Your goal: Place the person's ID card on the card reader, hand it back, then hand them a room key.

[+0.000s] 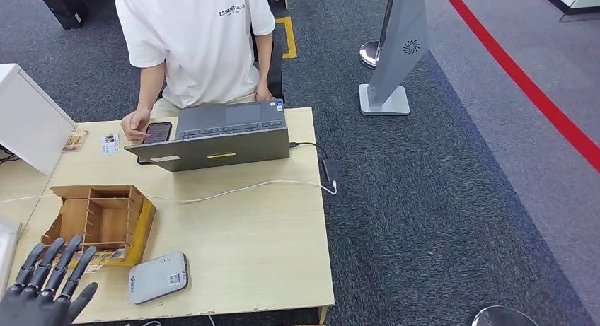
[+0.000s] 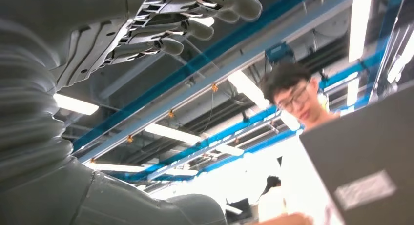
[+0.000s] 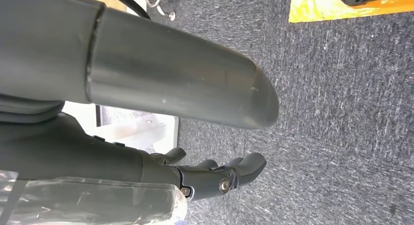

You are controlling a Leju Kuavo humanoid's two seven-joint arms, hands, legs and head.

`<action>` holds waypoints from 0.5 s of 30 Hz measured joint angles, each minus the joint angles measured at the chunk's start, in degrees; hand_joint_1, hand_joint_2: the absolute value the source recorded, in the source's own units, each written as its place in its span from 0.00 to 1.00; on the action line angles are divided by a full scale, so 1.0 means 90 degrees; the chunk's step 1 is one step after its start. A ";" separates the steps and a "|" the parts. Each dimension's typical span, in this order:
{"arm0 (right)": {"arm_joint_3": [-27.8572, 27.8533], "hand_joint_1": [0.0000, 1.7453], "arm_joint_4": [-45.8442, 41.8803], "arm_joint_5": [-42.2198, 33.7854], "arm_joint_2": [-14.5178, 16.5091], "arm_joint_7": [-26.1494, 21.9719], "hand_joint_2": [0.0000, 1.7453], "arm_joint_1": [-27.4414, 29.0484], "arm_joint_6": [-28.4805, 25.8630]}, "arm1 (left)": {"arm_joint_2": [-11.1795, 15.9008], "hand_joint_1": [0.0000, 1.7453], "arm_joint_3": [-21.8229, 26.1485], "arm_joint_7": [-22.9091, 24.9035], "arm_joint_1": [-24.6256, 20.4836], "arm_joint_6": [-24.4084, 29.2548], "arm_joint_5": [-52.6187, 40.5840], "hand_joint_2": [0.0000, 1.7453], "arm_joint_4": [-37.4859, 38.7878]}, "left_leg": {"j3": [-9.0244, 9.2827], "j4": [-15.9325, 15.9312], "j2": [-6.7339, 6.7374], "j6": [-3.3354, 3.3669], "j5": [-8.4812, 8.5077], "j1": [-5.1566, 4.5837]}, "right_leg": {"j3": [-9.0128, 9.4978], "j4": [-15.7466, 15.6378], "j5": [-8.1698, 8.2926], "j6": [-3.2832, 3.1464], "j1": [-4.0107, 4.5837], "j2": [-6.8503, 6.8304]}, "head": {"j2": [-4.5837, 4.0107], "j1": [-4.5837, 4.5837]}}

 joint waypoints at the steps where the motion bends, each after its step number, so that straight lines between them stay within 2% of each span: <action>1: 0.0000 0.00 0.0001 0.0001 0.0002 0.0001 0.00 0.0001 0.0004 | 0.0019 0.00 0.0096 -0.0004 -0.0041 0.0000 -0.0023 1.00 0.0126 | 0.0000 0.0000 -0.0001 0.0000 0.0000 0.0000 | 0.0000 0.0000 0.0000 0.0000 0.0000 -0.0001 | 0.0000 -0.0001; 10: 0.0000 0.00 0.0003 0.0027 0.0008 0.0011 0.00 0.0001 0.0012 | -0.0004 0.00 0.0982 -0.0034 -0.0406 0.0000 -0.0248 1.00 0.1342 | -0.0001 0.0000 -0.0004 0.0000 0.0000 0.0001 | 0.0000 0.0000 0.0000 0.0000 0.0001 -0.0002 | 0.0000 0.0001; 15: 0.0000 0.00 0.0004 0.0026 0.0008 0.0019 0.00 0.0001 0.0010 | -0.0007 0.00 0.1246 -0.0036 -0.0508 0.0000 -0.0263 1.00 0.1740 | -0.0001 0.0000 -0.0004 0.0000 0.0000 0.0000 | 0.0000 0.0000 0.0000 0.0000 0.0001 -0.0003 | 0.0000 -0.0001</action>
